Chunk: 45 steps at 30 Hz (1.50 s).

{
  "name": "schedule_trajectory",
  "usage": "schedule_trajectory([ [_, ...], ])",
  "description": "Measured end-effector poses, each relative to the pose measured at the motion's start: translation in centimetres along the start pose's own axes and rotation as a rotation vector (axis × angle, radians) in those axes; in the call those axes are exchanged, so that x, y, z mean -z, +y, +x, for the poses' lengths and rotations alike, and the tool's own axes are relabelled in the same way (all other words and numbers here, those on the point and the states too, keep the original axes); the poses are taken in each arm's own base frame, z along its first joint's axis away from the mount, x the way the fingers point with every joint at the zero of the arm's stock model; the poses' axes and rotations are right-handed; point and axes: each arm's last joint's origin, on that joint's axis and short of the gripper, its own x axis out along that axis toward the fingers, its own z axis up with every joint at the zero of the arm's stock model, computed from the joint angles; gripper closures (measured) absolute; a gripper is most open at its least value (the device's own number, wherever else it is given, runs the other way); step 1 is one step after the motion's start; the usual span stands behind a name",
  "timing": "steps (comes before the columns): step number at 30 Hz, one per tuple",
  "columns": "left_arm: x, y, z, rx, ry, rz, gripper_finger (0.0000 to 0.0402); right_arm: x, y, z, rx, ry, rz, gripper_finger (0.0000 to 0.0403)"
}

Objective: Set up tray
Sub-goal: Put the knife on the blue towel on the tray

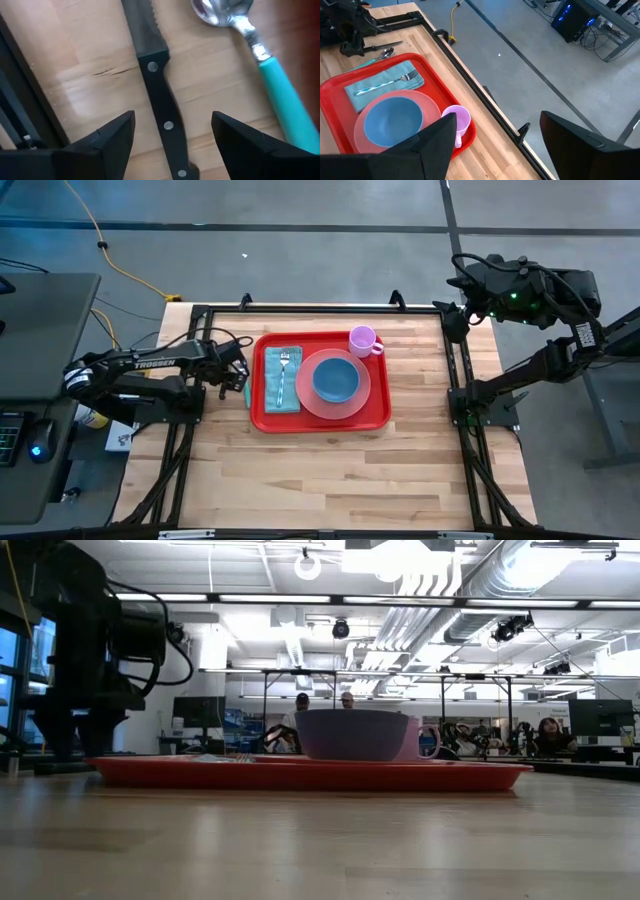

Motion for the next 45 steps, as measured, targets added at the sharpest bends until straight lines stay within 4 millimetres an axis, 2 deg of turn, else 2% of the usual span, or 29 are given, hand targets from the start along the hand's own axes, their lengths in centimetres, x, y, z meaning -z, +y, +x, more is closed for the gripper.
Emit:
schedule_trajectory([
  [15, 0.6, 0.4, 1.4, 0.011, -0.007, 0.024, 0.0236, 0.0, 0.0, 0.0, 0.003, -0.001, 0.0, 0.0137],
  [21, 0.6, 0.4, 1.4, 0.004, -0.012, 0.079, 0.0334, 0.0, 0.0, 0.0, 0.005, -0.001, 0.0, 0.0137],
  [45, 0.7, 0.5, 1.4, -0.005, -0.022, 0.118, 0.0335, 0.0, 0.0, 0.0, 0.001, 0.0, 0.003, 0.0137],
])
